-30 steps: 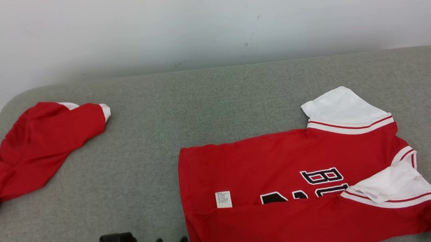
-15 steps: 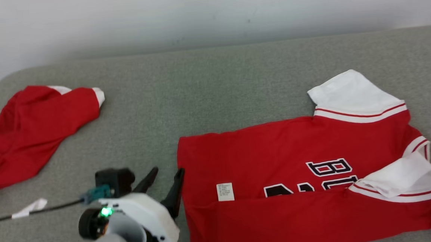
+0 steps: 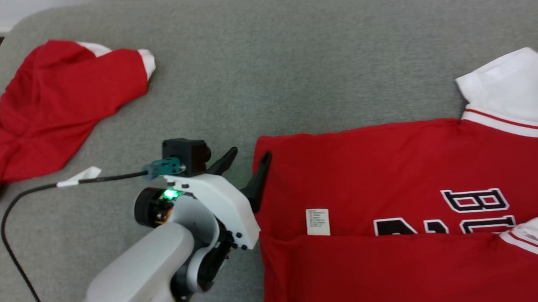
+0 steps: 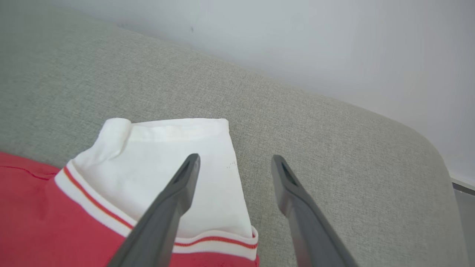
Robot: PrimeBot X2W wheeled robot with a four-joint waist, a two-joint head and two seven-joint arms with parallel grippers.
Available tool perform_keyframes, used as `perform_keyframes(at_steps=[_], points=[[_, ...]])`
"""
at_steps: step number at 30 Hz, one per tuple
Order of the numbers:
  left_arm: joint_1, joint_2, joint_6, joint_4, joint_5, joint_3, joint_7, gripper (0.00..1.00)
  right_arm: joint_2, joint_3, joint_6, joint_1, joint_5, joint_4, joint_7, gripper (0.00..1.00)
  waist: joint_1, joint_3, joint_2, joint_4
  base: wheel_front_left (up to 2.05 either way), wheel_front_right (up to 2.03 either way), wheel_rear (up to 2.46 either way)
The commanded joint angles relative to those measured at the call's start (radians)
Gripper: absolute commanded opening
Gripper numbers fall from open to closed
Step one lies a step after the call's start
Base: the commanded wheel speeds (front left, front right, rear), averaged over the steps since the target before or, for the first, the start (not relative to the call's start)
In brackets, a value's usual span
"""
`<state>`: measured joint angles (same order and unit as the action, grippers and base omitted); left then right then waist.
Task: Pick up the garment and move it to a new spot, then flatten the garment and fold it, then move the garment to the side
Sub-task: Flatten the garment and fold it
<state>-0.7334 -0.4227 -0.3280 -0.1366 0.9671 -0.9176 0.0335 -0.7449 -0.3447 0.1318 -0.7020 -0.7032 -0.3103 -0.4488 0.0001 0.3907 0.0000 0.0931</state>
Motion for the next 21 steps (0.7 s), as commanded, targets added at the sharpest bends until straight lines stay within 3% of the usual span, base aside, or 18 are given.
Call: perform_keyframes(at_steps=[1, 9, 21], points=[[-0.021, 0.010, 0.008, -0.010, -0.005, -0.008, 0.009, 1.00, 0.007, -0.013, -0.002, -0.032, 0.011, -0.022, -0.004, 1.00, -0.0001, 0.041, 0.0000, 0.039, 0.00, 0.00, 0.00], [-0.077, 0.058, 0.039, -0.041, -0.019, -0.045, 0.042, 1.00, 0.014, -0.085, -0.002, -0.121, 0.027, -0.148, 0.007, 1.00, -0.0001, 0.079, 0.0000, 0.074, 0.00, 0.00, 0.00], [-0.101, 0.077, 0.062, -0.062, -0.015, -0.070, 0.073, 1.00, 0.004, -0.156, -0.002, -0.188, 0.005, -0.243, 0.032, 1.00, -0.0001, 0.106, 0.0000, 0.083, 0.00, 0.00, 0.00]])
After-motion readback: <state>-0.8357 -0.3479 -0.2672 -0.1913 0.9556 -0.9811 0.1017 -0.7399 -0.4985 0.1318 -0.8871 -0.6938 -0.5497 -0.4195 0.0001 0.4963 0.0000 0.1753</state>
